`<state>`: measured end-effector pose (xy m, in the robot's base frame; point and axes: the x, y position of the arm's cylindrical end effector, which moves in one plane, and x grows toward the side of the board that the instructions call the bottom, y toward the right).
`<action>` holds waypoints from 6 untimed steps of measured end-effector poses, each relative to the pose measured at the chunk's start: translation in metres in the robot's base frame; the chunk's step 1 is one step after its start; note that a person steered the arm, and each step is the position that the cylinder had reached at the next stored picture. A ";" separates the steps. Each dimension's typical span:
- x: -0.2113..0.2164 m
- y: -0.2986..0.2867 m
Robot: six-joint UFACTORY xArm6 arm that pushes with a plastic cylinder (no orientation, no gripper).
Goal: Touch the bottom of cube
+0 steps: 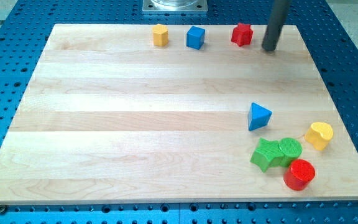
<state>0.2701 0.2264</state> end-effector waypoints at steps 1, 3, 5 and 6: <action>-0.005 0.004; -0.005 0.004; 0.026 -0.013; 0.061 -0.037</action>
